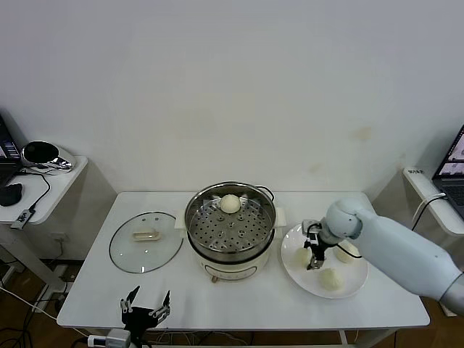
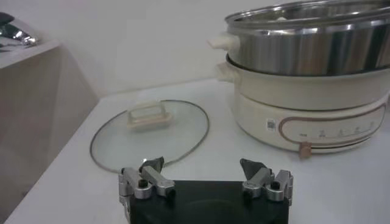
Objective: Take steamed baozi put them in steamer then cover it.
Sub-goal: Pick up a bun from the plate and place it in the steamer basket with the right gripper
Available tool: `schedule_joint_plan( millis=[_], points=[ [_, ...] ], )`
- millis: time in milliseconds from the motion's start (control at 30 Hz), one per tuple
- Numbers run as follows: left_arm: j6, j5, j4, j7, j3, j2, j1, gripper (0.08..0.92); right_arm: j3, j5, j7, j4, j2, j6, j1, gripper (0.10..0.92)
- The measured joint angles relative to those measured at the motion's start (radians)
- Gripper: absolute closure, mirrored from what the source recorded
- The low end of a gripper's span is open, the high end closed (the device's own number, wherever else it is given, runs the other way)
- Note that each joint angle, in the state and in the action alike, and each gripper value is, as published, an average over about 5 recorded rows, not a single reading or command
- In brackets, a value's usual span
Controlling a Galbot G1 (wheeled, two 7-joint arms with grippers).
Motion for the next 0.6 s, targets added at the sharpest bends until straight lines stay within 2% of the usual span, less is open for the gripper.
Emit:
schedule_joint_plan(
  millis=[333,600],
  points=[
    [-0.003,0.001,-0.004,-0.007,0.015,0.004,-0.02,0.177,-0.205,0.157,-0.039,0.08,-0.1,-0.019,0.326,0.349],
    [0.0,0.001,-0.023,-0.008,0.006,0.003,-0.026,0.177,-0.354,0.309,-0.058,0.095,-0.069,-0.057,0.589,0.349]
  ],
)
